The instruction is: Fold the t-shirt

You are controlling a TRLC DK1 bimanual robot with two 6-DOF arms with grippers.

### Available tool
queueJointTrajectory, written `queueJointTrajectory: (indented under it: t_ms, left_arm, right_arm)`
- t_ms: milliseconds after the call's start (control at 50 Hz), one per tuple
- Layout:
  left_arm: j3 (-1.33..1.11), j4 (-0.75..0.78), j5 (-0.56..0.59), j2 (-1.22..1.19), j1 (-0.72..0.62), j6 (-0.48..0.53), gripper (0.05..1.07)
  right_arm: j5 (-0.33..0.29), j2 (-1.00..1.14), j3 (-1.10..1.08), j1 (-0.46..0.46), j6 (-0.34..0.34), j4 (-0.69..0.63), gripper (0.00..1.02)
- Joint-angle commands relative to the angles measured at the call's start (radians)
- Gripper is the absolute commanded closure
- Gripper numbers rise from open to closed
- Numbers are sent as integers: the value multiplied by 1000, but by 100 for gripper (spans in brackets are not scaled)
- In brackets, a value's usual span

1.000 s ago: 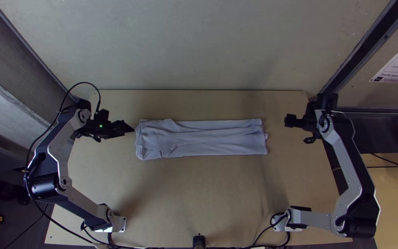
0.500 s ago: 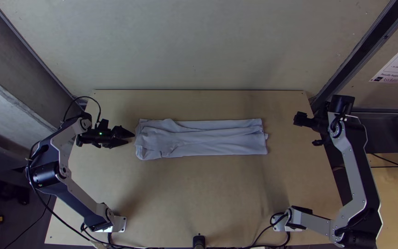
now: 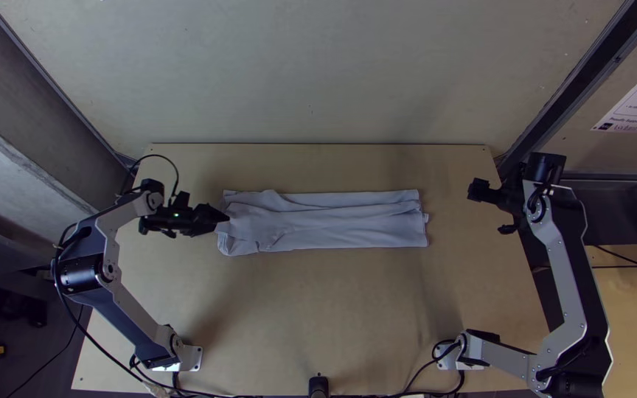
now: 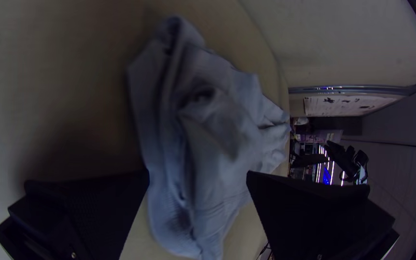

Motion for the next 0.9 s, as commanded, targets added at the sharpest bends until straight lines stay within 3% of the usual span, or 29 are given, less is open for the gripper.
queueJointTrajectory:
  t_ms: [0, 340, 500, 560, 600, 660, 880]
  left_arm:
    - [-67, 38, -37, 52, -66, -59, 10]
    - [-73, 197, -138, 58, -270, -240, 9]
    - [-57, 223, -272, 63, -349, -327, 11]
    - [-54, 223, -302, 63, -356, -353, 28]
    - [-57, 228, -321, 55, -356, -367, 55]
    - [-67, 269, -351, 36, -347, -396, 103]
    - [-65, 254, -384, -16, -324, -396, 105]
  right_arm:
    - [-5, -24, -29, 16, 30, 6, 4]
    - [-5, -41, -74, 57, 74, 18, 4]
    - [-5, -48, -94, 59, 79, 29, 4]
    - [-5, -53, -98, 59, 81, 35, 4]
    - [-5, -56, -104, 59, 81, 41, 4]
    - [-5, -57, -109, 59, 81, 45, 4]
    - [-5, -68, -140, 70, 96, 74, 4]
